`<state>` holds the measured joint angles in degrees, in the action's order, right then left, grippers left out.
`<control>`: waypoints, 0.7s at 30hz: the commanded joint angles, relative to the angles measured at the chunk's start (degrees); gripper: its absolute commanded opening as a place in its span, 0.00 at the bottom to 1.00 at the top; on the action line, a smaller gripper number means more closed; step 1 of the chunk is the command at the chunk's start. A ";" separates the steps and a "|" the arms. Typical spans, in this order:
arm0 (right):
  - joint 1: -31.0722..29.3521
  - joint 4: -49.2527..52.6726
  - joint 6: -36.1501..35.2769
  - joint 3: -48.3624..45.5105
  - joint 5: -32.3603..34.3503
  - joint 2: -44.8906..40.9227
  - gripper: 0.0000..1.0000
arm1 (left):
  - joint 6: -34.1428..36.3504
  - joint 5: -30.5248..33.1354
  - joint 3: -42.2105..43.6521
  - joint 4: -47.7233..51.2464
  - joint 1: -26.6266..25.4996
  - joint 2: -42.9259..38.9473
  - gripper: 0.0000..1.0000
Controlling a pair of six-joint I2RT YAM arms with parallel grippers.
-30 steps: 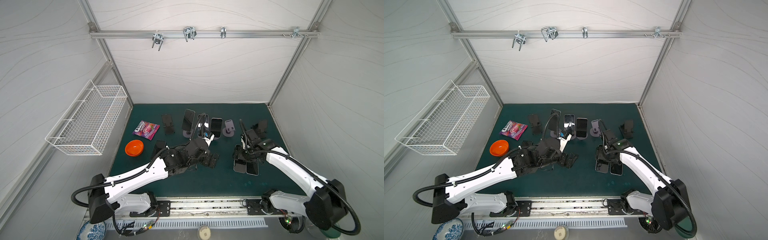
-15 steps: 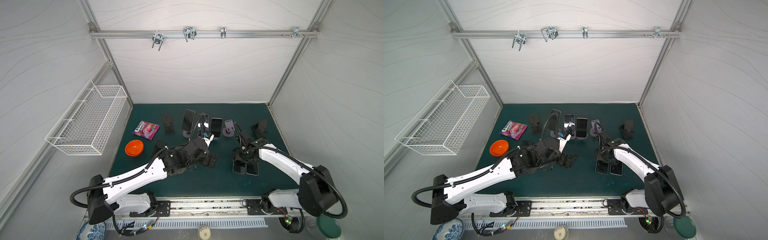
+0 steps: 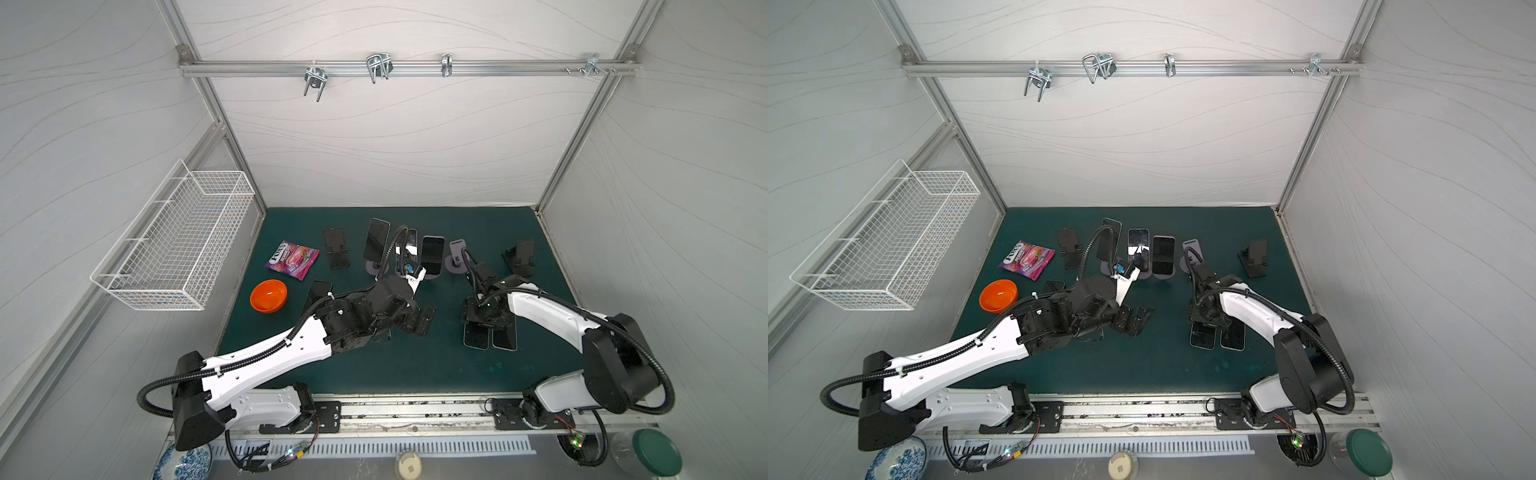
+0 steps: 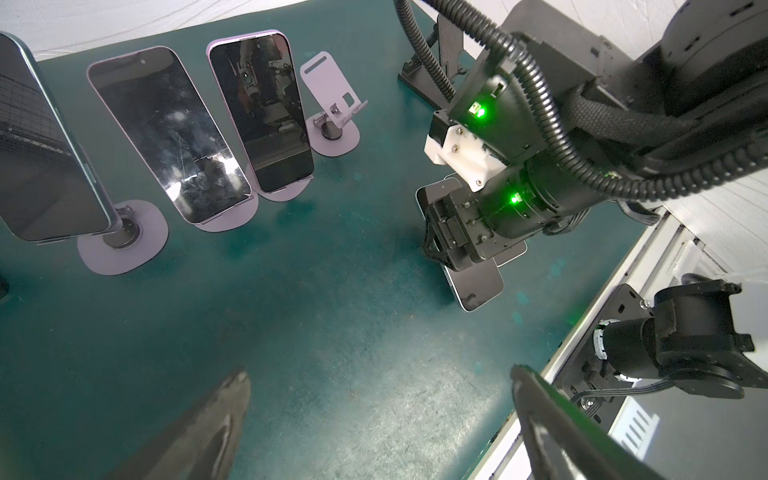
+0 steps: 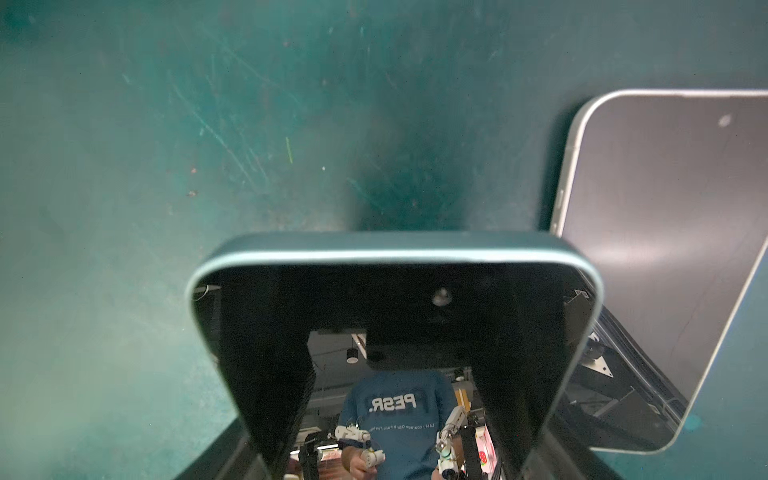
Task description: Remove the phone from the phone stand
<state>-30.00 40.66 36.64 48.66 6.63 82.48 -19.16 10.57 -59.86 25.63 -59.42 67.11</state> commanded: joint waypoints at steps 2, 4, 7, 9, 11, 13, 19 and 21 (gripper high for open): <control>-0.41 -0.47 1.05 0.00 1.62 1.50 0.00 | 0.68 1.02 -1.23 -0.22 -0.26 -0.75 0.99; -0.41 -0.64 0.93 0.21 1.74 2.06 0.00 | 0.83 1.10 -1.27 -0.49 -0.26 -0.68 0.99; -0.48 -1.32 0.65 0.38 1.58 2.92 0.00 | 1.54 0.80 -2.02 -0.47 -0.26 0.11 0.99; -0.49 -1.66 0.54 0.62 1.63 3.73 0.00 | 2.10 0.64 -3.07 0.09 -0.26 0.86 0.99; -0.50 -2.07 0.11 1.07 1.54 4.65 0.00 | 2.35 0.88 -3.85 0.62 -0.26 1.43 0.99; -0.50 -2.41 -0.06 1.34 1.54 5.67 0.00 | 2.23 1.27 -4.00 0.82 -0.26 1.68 0.99; -1.92 -1.91 -0.08 3.72 1.98 9.79 0.00 | 0.48 2.62 -2.82 0.30 -0.26 0.68 0.99; -2.60 -0.40 -0.16 5.27 2.62 11.66 0.00 | -0.28 2.88 -2.08 0.47 -0.26 -0.26 0.99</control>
<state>-31.40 38.70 36.40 51.35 7.97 92.23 -18.04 11.84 -60.77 26.63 -59.42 68.27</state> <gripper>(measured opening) 0.750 0.988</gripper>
